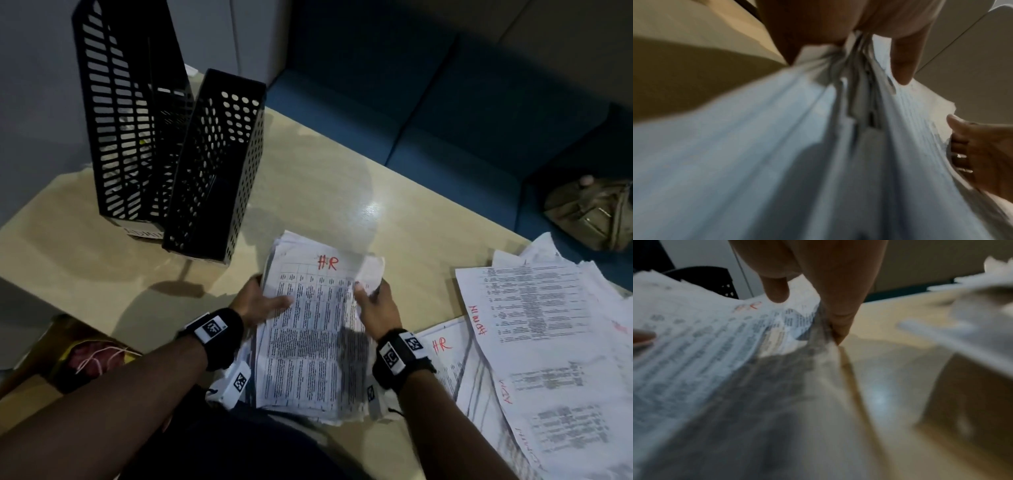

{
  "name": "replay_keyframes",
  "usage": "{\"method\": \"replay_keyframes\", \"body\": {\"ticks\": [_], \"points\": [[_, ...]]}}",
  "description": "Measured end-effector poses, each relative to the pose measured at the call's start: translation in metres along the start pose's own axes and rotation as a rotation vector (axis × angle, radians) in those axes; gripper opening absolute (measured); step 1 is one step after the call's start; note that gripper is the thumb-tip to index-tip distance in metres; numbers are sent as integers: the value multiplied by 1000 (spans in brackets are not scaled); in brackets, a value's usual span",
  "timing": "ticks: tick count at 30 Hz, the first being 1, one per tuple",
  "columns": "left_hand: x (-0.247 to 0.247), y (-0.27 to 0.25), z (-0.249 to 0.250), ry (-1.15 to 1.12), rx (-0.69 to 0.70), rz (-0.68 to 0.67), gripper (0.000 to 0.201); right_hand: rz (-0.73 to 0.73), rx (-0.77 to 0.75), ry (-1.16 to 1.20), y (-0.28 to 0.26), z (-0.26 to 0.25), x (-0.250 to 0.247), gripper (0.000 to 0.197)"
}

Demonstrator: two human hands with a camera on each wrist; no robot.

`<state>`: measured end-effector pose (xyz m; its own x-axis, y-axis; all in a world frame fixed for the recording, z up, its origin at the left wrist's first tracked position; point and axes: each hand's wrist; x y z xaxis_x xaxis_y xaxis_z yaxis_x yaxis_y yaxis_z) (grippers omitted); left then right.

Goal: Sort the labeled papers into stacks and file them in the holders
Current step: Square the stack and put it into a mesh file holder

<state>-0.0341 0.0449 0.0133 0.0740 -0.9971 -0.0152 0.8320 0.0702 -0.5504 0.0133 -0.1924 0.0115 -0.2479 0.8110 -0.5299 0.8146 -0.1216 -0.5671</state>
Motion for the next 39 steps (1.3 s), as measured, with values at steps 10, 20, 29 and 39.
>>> {"method": "replay_keyframes", "body": {"ticks": [10,20,29,39], "points": [[8,-3,14,32,74,124,44,79,116,141,3,-12,2,42],[25,-36,116,-52,756,163,44,519,-604,434,-47,-133,-46,9],[6,-38,117,229,1273,217,47,501,-919,406,-52,-115,-41,58],[-5,-30,115,243,1455,49,35,423,-789,208,-35,-139,-66,30]]}}
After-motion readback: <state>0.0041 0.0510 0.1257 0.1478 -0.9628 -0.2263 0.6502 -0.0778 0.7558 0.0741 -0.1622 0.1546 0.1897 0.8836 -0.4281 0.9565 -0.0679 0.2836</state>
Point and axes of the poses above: each hand's wrist, its own y-axis towards the middle knuckle, its own x-axis out of the palm, z = x × y, and after that the axes turned 8 degrees about x, right-handed
